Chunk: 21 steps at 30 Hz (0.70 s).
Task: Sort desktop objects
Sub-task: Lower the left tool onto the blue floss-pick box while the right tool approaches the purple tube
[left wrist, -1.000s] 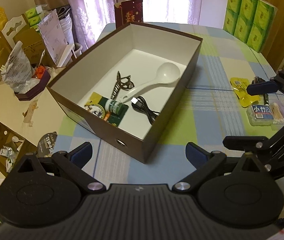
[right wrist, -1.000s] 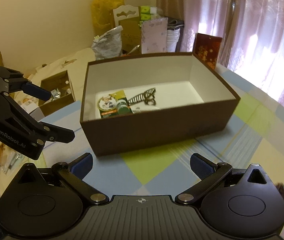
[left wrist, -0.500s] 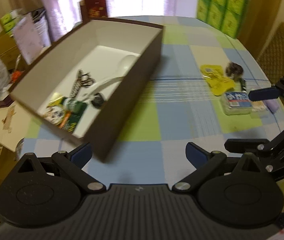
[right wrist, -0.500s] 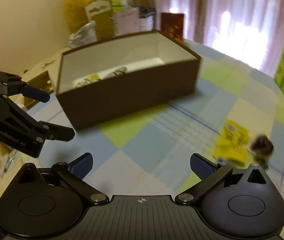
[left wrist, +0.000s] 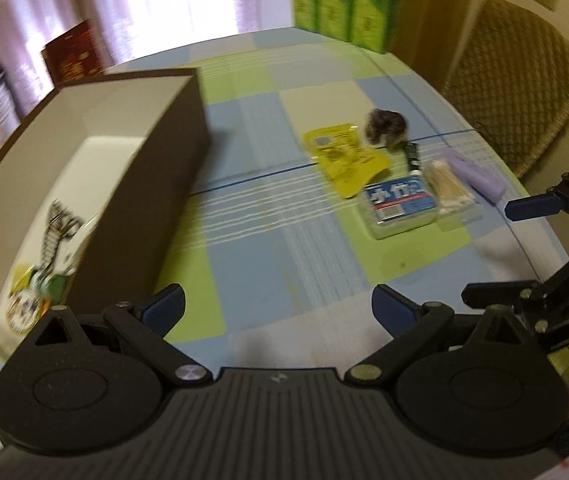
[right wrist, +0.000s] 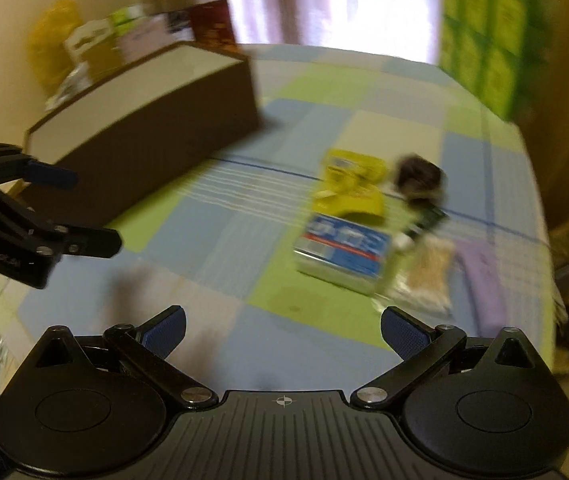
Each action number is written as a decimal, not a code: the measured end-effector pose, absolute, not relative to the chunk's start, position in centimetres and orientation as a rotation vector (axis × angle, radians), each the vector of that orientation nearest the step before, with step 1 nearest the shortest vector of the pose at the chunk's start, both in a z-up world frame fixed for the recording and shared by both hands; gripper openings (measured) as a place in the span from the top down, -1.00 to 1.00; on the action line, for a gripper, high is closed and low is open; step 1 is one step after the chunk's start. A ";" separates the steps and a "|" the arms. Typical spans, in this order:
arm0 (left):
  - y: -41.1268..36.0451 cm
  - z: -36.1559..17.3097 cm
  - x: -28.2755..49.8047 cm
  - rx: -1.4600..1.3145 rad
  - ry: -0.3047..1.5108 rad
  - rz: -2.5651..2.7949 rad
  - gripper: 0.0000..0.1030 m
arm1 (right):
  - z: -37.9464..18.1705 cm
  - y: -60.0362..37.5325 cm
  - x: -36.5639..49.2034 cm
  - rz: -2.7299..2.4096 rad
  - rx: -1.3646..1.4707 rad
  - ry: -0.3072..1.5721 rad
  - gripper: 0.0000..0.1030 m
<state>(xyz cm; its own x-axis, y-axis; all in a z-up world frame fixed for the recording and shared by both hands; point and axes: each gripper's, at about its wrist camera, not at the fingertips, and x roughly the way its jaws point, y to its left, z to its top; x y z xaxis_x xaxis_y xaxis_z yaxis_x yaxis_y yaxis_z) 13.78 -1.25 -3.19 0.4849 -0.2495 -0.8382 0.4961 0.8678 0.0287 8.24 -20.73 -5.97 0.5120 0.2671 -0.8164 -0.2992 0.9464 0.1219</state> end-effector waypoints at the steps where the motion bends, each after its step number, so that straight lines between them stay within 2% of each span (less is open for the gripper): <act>1: -1.8 -3.4 14.0 0.290 0.965 -0.476 -0.91 | -6.1 -21.4 8.2 0.314 -0.029 0.978 -0.96; 21: -11.8 -8.0 17.4 0.329 1.023 -0.607 -0.90 | -8.0 -32.6 10.6 0.045 0.081 1.010 -0.96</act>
<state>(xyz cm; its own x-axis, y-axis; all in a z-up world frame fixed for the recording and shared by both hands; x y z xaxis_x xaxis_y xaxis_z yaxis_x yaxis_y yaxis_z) 17.41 -11.83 -7.99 0.3776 -0.3164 -0.8703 0.6126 0.7901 -0.0215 10.57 -32.60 -8.01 0.5312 0.0746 -0.8439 0.0000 0.9961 0.0881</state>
